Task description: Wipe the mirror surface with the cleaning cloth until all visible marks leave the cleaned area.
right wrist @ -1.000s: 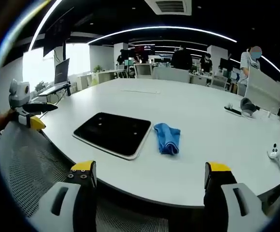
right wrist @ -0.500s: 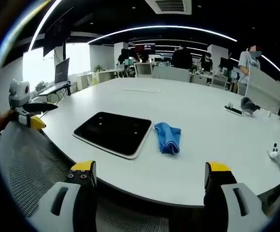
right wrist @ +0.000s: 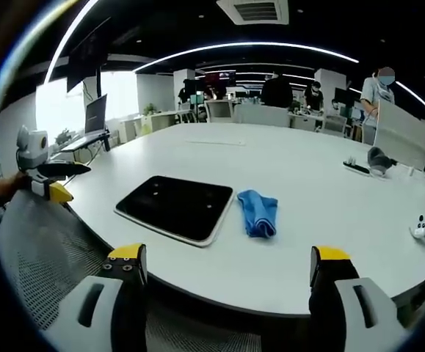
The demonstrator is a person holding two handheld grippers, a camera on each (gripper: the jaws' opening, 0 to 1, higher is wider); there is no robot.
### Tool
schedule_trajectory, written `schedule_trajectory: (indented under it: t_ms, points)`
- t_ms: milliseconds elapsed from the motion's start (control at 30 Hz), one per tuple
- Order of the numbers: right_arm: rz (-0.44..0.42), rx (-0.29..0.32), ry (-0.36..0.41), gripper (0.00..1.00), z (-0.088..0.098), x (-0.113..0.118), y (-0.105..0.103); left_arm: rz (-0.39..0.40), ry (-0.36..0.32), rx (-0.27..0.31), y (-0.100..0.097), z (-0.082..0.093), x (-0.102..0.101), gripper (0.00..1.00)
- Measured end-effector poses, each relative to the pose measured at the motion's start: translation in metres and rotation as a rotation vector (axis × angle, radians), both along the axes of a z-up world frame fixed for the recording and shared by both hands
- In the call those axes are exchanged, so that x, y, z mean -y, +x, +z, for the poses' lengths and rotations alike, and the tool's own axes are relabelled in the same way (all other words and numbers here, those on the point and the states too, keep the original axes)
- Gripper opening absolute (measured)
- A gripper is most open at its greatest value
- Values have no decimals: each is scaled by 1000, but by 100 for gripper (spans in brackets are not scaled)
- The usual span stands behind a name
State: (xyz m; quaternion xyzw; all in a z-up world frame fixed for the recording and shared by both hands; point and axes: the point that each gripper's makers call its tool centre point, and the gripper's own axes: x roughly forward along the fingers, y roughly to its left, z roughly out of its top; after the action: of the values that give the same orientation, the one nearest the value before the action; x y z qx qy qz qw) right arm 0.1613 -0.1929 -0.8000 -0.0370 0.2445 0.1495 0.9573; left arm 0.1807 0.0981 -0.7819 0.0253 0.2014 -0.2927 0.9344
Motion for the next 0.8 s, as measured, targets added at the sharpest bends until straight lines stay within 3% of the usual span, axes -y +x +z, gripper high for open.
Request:
schedule_trajectory:
  t_ms: [800]
  points:
    - [-1,5,5,90,2,-1,0,1,-1,-4,0,-1,0,97]
